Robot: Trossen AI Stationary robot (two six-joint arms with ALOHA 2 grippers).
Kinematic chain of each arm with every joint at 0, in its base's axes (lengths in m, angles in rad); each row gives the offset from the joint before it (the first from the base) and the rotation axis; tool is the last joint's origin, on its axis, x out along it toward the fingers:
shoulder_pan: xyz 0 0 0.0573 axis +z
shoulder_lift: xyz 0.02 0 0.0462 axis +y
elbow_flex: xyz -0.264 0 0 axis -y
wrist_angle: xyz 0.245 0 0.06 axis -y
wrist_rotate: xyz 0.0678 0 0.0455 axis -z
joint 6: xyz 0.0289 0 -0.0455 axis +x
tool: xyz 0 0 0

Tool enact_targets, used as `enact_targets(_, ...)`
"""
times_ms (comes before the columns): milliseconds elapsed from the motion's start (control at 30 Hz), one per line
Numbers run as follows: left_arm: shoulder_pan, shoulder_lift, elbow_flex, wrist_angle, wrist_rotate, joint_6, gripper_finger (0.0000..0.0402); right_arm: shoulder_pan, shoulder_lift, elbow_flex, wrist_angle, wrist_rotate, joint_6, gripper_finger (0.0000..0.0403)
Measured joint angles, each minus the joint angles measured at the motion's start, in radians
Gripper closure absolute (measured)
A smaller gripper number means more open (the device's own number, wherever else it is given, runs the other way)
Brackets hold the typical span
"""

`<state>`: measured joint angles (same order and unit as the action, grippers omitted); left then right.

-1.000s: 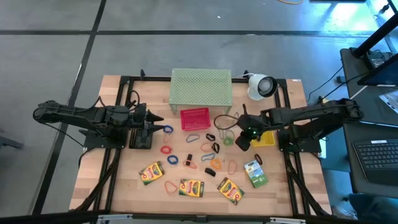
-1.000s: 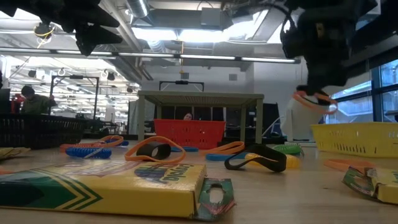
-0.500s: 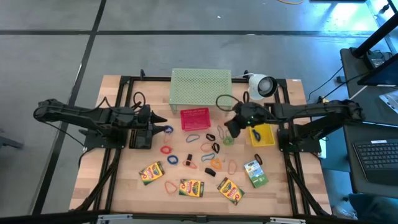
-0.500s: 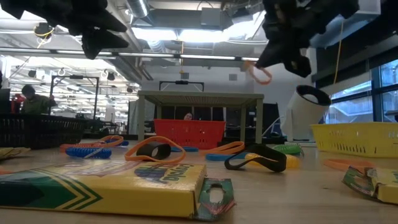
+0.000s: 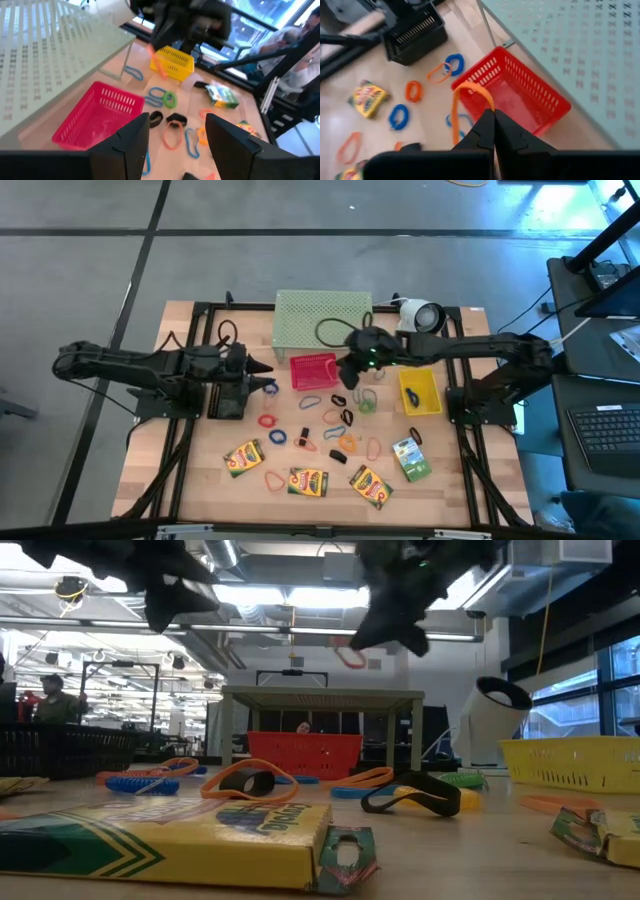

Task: Pick & Place Office Desk Supplies
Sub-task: Put the orange rubber band into the red bin

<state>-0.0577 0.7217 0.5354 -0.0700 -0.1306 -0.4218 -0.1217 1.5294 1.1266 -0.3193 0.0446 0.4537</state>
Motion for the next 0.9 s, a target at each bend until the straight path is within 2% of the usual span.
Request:
enact_targets(333,0.015,0.0,0.04,-0.001,0.003,0.014,0.021,-0.015,0.233,0.176,-0.047,0.018,-0.149,0.0403)
enact_targets(900,0.014,0.0,0.04,-0.008,0.0,0.018,0.021,-0.007,0.331,0.198,-0.043,0.076,-0.261,0.0403)
